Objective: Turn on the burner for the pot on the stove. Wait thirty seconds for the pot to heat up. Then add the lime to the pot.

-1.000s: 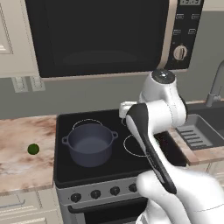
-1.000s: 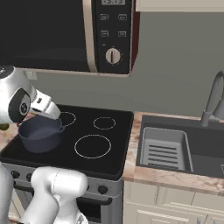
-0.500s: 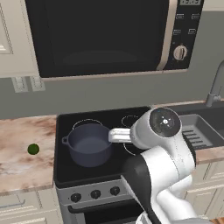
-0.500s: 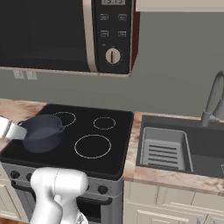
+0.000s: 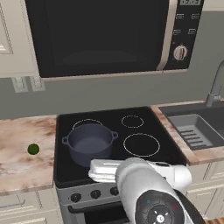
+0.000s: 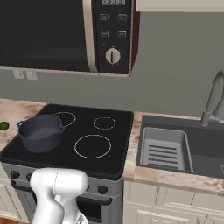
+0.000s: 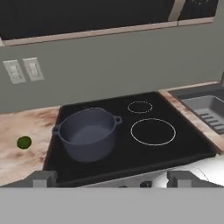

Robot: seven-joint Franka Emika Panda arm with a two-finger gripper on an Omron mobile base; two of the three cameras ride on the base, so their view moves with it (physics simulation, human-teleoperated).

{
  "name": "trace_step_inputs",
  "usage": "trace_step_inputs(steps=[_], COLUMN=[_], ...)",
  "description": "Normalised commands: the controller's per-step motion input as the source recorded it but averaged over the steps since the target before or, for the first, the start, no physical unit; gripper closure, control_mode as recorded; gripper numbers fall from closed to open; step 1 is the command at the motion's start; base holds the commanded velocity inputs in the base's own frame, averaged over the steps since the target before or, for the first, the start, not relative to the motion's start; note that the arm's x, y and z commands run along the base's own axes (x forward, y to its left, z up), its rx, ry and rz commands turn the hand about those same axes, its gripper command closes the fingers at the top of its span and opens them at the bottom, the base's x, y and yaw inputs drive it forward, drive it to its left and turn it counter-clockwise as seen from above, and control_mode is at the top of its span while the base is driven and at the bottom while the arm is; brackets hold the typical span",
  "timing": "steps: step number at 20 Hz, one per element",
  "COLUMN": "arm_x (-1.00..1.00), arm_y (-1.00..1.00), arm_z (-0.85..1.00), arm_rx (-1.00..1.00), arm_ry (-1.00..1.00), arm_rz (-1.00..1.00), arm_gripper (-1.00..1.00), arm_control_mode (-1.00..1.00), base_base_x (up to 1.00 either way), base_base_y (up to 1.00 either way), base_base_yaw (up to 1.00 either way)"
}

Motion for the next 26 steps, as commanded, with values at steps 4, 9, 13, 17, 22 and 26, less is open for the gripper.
trace_step_inputs(steps=[4, 9, 13, 17, 22, 26], arm_x=[-1.0, -0.87, -0.18, 0.0, -0.02, -0.07], arm_y=[0.02, 0.0, 0.01, 0.0, 0.0, 0.0], arm_z=[-0.02, -0.46, -0.29, -0.27, -0.08, -0.09], arm_rx=[0.0, 0.04, -0.02, -0.05, -0.01, -0.01], arm_ry=[-0.29, -0.07, 0.0, 0.02, 0.0, 0.0], arm_rz=[0.07, 0.02, 0.03, 0.02, 0.0, 0.0], arm_gripper=[-1.0, -1.0, -1.0, -1.0, -1.0, -1.0], arm_control_mode=[-1.0, -1.0, -1.0, -1.0, -1.0, -1.0], base_base_x=[0.0, 0.0, 0.0, 0.0, 0.0, 0.0], base_base_y=[0.0, 0.0, 0.0, 0.0, 0.0, 0.0], base_base_yaw=[0.0, 0.0, 0.0, 0.0, 0.0, 0.0])
